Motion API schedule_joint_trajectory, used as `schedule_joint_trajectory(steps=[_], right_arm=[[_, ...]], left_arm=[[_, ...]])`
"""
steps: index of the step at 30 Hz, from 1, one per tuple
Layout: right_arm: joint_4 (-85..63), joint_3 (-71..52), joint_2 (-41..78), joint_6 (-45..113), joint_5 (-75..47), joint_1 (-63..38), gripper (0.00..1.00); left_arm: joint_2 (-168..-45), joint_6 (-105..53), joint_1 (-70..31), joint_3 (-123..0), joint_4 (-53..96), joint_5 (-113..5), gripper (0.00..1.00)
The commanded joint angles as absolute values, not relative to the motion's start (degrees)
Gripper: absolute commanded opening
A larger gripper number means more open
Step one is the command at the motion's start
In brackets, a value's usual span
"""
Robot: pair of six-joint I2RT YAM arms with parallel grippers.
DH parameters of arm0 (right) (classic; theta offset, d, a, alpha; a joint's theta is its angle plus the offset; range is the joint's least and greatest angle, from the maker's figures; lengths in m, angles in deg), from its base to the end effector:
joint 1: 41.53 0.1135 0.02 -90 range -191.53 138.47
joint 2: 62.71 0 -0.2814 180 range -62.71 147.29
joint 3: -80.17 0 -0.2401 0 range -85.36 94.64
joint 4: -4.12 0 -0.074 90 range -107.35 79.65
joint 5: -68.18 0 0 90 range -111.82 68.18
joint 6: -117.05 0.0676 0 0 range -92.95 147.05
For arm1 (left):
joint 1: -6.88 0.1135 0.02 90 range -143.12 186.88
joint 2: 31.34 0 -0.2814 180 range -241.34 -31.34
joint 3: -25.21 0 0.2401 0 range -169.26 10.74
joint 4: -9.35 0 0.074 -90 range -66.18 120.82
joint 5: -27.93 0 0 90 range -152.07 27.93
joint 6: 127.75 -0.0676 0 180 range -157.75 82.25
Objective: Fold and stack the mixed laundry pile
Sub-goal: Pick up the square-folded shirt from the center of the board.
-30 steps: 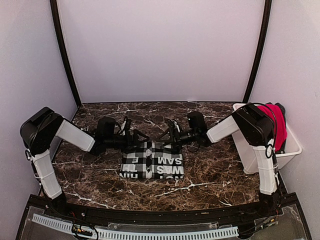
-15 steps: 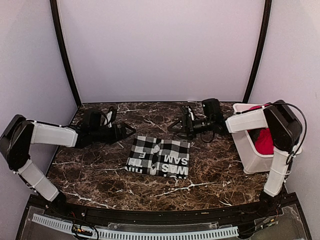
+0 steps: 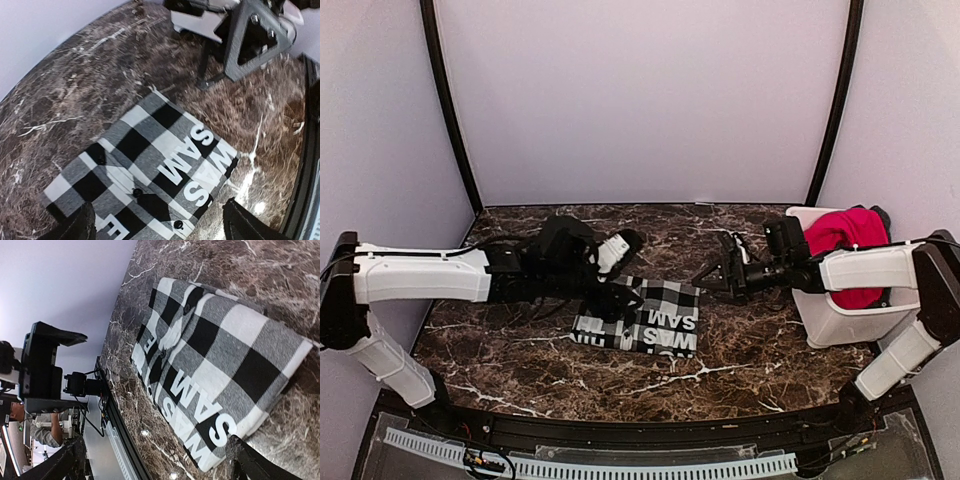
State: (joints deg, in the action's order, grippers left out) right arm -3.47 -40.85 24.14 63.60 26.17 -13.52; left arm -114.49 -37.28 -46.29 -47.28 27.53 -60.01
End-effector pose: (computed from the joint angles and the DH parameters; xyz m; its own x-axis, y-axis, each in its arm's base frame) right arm 0.2536 0.1918 0.2131 -0.9168 -0.0363 -0.3976 -0.3767 0.4086 0.8314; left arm 0.2057 -0.2787 0.2802 -0.2959 0.3814 -0.8758 0.8164 0.5770 -0.0245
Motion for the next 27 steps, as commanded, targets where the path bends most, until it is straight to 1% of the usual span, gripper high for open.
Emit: schedule_joint_trajectory(steps=[1,4,6,8,10,14,20,27], right_arm=[[-4.37,-44.98,18.55,65.56,22.95,-13.41,0.93],[-4.08,-47.82,16.34,66.98,21.73,-13.38,0.93],[-3.43,-49.42,15.34,67.93,21.14,-13.4,0.93],[-2.81,-50.71,14.75,68.69,20.45,-13.41,0.93],[-2.76,-51.08,14.77,68.87,19.95,-13.4,0.93],[-2.15,-51.7,15.24,69.4,19.65,-13.41,0.93],[-1.52,-52.03,16.2,70.32,19.25,-13.4,0.94],[0.72,-52.7,17.97,71.24,20.03,-13.33,0.94]], left_arm=[[-124.09,-51.48,-52.97,-53.98,33.9,-67.77,0.8],[-129.98,-55.6,-56.87,-57.57,33.97,-69.15,0.73],[-133.96,-57.51,-58.35,-61.27,34.06,-68.55,0.68],[-137.57,-59.92,-59.77,-63.47,34.08,-68.77,0.6],[-140.39,-61.29,-60.8,-65.0,33.34,-69.04,0.56],[-144.68,-63.41,-61.15,-66.93,32.01,-69.74,0.5],[-148.05,-66.63,-61.24,-66.9,30.08,-69.35,0.44],[-149.85,-67.02,-61.22,-65.11,28.76,-67.68,0.3]])
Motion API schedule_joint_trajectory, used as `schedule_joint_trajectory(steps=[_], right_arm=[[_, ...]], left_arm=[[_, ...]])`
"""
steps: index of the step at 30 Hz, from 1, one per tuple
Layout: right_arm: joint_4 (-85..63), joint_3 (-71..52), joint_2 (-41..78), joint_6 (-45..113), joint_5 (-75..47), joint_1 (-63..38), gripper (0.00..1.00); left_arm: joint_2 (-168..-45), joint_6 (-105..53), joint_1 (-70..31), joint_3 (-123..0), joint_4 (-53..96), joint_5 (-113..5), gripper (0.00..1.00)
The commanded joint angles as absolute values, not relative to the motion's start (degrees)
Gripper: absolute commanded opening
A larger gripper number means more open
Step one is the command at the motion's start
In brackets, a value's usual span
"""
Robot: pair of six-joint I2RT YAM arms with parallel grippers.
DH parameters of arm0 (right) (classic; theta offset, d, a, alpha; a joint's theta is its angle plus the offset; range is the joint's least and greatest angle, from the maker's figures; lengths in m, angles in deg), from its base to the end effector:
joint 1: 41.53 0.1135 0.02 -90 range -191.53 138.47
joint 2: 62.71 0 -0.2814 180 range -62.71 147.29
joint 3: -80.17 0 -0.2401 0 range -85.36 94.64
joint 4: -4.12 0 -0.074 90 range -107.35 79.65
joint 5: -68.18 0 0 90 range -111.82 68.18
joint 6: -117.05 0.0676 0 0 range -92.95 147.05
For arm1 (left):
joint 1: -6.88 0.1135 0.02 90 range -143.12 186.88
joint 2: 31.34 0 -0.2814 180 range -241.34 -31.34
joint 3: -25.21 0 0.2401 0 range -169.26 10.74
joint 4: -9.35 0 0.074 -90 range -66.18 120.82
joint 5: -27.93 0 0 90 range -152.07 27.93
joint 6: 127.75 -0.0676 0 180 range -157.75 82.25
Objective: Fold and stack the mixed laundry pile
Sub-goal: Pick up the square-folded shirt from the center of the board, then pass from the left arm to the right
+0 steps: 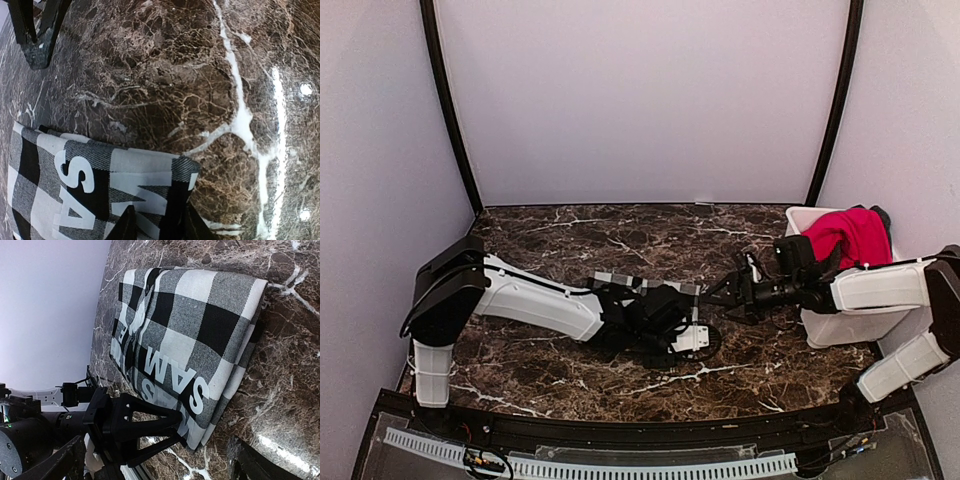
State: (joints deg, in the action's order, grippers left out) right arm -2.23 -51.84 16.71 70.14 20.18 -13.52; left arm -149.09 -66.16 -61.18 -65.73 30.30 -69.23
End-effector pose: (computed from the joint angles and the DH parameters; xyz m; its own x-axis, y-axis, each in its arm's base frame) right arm 0.2184 0.1674 0.1888 -0.9524 0.0684 -0.2971 -0.2264 0.4943 0.8393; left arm 0.1797 -0.4237 0.1498 0.1797 0.8174 -0.5474 0.9136 0.0677 0.4010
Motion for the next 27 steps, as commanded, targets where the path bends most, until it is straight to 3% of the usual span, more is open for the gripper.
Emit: schedule_joint_trajectory(steps=[1,9,23,27], right_arm=[[1.13,-52.72,18.36,71.52,20.22,-13.28,0.94],[3.01,-51.91,21.32,74.07,19.16,-12.0,0.93],[14.28,-47.45,33.51,85.51,16.66,-7.55,0.91],[15.03,-48.31,31.28,87.03,15.45,-7.84,0.9]], left_arm=[[-149.97,-66.76,-60.97,-65.07,28.44,-67.51,0.28],[-147.76,-60.13,-57.59,-64.83,24.26,-64.32,0.01],[-142.74,-51.64,-53.81,-61.09,14.11,-60.59,0.0],[-141.61,-51.55,-53.57,-59.81,13.12,-60.82,0.0]])
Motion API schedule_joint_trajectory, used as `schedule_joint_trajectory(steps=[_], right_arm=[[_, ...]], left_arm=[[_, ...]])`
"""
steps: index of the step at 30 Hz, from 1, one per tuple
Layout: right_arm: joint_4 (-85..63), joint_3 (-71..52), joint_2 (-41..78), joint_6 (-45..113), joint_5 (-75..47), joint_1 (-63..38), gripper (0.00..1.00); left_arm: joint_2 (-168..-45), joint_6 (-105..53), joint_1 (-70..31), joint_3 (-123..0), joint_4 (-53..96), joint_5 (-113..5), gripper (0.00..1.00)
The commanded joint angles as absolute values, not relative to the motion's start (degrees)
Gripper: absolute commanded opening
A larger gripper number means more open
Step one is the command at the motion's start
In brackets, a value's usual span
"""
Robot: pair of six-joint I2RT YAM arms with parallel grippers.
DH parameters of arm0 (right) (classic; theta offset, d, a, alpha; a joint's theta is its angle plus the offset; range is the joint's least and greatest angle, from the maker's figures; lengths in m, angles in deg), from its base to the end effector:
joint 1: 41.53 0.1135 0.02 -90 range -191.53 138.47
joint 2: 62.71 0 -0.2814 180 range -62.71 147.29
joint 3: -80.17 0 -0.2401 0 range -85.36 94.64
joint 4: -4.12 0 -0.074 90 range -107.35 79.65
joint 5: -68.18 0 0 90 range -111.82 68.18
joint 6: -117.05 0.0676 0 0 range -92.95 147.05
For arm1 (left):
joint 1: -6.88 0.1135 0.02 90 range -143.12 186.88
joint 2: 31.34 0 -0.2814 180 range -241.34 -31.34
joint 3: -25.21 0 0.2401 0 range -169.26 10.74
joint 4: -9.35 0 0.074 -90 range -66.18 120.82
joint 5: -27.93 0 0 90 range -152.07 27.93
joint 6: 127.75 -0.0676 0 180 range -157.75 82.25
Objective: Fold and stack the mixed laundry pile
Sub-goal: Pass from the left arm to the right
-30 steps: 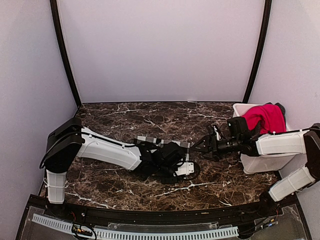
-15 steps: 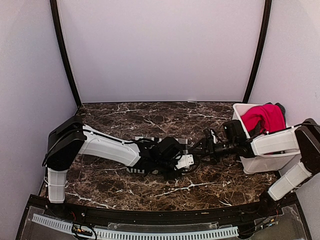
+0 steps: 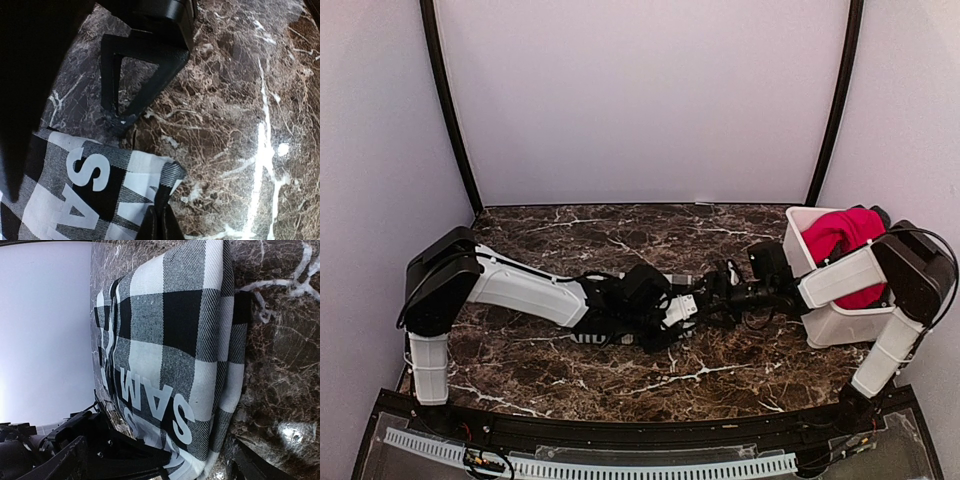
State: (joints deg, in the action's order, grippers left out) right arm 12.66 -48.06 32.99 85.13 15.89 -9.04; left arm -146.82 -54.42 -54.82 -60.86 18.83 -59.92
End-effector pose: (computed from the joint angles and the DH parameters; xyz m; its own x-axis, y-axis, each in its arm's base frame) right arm 0.2517 0.2093 0.1531 -0.9760 0.1746 -0.1304 -0.0324 0.4752 0.8793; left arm 0.2160 -0.4066 0.1608 -0.0288 0.6581 -0.7524 0.9415 0.2706 0.2007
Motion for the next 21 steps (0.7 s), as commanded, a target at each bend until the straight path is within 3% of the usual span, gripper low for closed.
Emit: schedule_joint_trajectory(steps=[1,9,21], right_arm=[[13.58,-48.27,30.34,86.46,14.67,-7.98,0.9],[8.04,-50.34,27.2,86.13,11.45,-10.56,0.91],[18.01,-47.97,34.27,92.48,14.58,-8.86,0.89]], left_arm=[[-141.36,-51.59,-53.41,-59.22,12.98,-60.79,0.0],[-139.28,-51.9,-52.65,-57.49,10.83,-61.03,0.0],[-138.68,-52.01,-52.36,-56.8,9.44,-60.68,0.0]])
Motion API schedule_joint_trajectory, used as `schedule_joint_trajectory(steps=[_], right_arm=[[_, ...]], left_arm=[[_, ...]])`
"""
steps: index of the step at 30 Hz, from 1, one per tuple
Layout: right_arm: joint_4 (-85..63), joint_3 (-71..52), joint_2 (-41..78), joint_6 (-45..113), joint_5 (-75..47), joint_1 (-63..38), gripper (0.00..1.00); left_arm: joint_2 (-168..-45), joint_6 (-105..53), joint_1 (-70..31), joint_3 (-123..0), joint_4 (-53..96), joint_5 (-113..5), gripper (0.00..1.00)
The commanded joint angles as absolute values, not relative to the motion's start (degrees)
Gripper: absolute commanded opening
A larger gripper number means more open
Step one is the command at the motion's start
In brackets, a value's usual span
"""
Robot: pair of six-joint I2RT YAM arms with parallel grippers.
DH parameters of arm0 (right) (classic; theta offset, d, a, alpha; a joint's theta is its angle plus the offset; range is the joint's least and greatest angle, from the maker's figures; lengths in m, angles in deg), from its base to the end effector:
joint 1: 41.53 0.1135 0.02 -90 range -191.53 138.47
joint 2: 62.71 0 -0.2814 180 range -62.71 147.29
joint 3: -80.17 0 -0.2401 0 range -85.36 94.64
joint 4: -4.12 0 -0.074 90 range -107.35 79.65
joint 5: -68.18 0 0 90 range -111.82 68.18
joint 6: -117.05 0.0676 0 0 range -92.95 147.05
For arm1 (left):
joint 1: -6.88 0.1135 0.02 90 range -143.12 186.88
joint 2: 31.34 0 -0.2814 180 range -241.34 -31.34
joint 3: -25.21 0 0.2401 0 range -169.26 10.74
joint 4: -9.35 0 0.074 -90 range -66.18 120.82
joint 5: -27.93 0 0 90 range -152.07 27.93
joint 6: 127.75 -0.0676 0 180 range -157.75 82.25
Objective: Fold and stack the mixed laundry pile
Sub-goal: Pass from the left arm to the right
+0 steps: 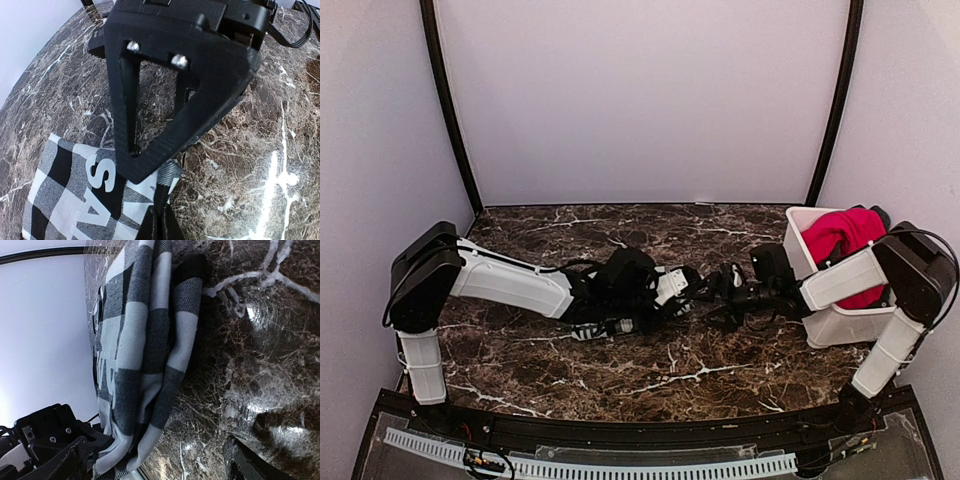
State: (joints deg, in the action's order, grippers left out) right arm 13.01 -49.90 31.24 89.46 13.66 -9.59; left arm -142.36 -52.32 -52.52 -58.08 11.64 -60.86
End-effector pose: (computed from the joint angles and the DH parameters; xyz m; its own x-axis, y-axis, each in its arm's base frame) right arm 0.2487 0.2013 0.1531 -0.9650 0.2489 -0.0828 0.0467 0.4735 0.8795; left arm 0.2309 -0.3933 0.1936 -0.0277 0.5409 -0.8407 0.9060 0.3690 0.2076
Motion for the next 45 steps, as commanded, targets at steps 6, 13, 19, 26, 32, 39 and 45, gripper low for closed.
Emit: schedule_joint_trajectory(steps=[6,13,19,26,32,39,45], right_arm=[[18.61,-42.98,38.79,93.54,14.87,-7.34,0.77],[17.64,-37.22,43.9,94.04,16.42,-6.44,0.67],[21.53,-35.16,48.68,98.24,17.72,-6.14,0.56],[23.77,-33.15,53.38,100.94,19.13,-5.28,0.56],[21.43,-29.4,56.16,99.94,19.66,-5.24,0.44],[14.52,-27.07,55.66,95.19,21.95,-5.64,0.0],[-5.64,-23.28,48.11,80.69,18.29,-7.24,0.0]], left_arm=[[-137.2,-52.31,-52.43,-55.03,7.7,-60.18,0.0],[-135.84,-53.18,-52.36,-52.82,6.09,-60.68,0.0],[-135.69,-53.61,-52.38,-51.74,4.6,-61.14,0.0],[-135.66,-53.79,-52.37,-50.48,2.29,-61.33,0.0],[-135.31,-54.31,-52.39,-49.39,1.34,-61.12,0.0],[-133.86,-51.3,-52.26,-50.03,5.29,-66.21,0.14],[-126.24,-42.5,-50.42,-46.03,6.97,-68.99,0.53]])
